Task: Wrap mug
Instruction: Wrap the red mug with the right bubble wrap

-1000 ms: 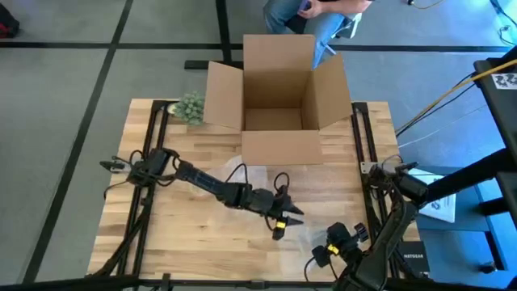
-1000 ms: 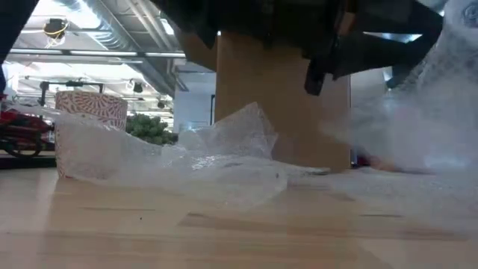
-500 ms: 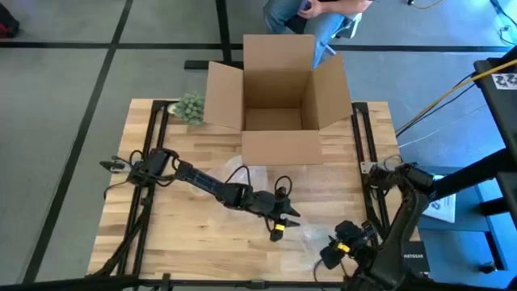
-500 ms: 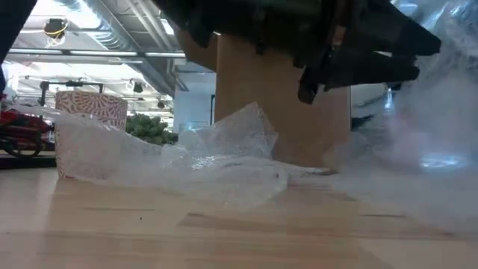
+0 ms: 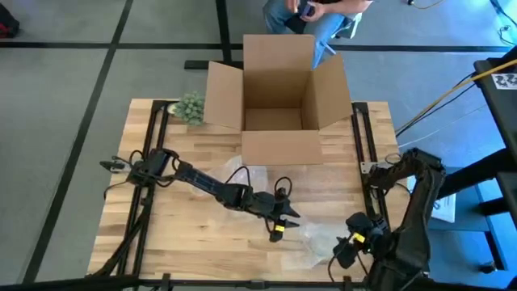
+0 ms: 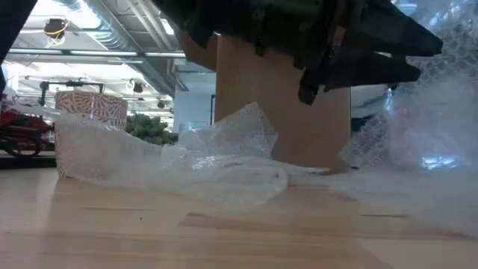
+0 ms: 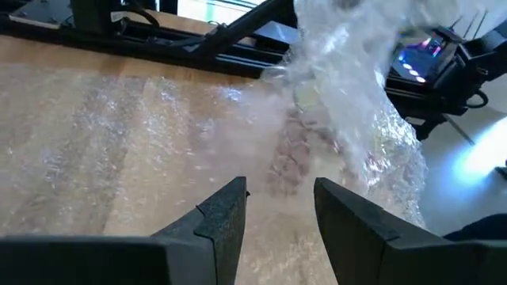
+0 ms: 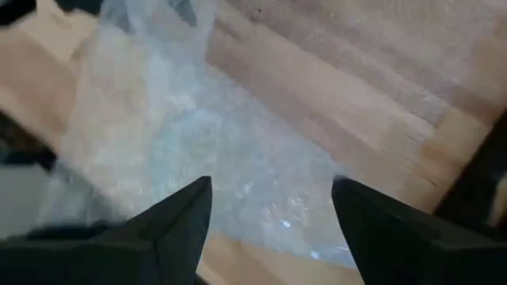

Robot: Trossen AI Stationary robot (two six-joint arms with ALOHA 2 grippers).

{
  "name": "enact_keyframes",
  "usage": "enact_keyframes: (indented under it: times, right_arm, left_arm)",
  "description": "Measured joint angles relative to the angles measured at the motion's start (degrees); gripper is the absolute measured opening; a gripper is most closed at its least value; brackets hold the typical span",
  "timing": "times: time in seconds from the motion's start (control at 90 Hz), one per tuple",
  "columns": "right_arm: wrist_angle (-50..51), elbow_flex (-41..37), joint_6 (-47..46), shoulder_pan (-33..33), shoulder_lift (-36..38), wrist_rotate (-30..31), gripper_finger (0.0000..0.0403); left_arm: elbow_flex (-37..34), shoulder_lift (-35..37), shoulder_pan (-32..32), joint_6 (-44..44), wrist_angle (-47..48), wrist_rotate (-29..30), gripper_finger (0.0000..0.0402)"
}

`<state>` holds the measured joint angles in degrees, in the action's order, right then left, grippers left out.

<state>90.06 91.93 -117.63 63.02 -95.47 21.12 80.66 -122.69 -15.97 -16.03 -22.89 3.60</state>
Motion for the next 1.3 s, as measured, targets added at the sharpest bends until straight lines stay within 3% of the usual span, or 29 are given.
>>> enact_keyframes:
  times: [0.322, 0.567, 0.744, 0.933, 1.1, 1.2, 1.3]
  right_arm:
    - [-0.63, 0.01, 4.65, -0.02, 6.84, 3.49, 0.0247]
    - [-24.30, -1.60, 27.23, -0.18, 5.25, 9.23, 0.0247]
    - [-27.55, -4.81, 31.11, -2.07, -1.04, 6.13, 0.0240]
    - [-17.56, -7.26, 27.86, -5.60, -5.40, 3.17, 0.0175]
    - [-9.88, -8.36, 26.55, -8.06, -5.67, 2.62, 0.0111]
    - [-10.01, -8.35, 28.72, -8.41, -4.99, -1.26, 0.0088]
    - [-16.23, -7.42, 33.69, -8.35, -4.13, -2.27, 0.0066]
  left_arm:
    - [0.00, 0.00, -0.02, -0.03, 0.00, 0.00, 0.0134]
    - [0.00, 0.00, -0.02, -0.05, 0.02, 0.00, 0.0134]
    - [0.00, 0.00, -0.02, -0.04, 0.06, 0.00, 0.0134]
    - [0.00, 0.00, -0.22, -0.05, 0.83, -0.01, 0.0134]
    - [0.00, 0.58, -0.58, -0.09, 6.89, -0.04, 0.0134]
    - [-0.02, 1.23, -1.07, -1.14, 9.75, -0.24, 0.0134]
    - [-0.02, 2.68, -1.82, -1.86, 12.80, -0.76, 0.0134]
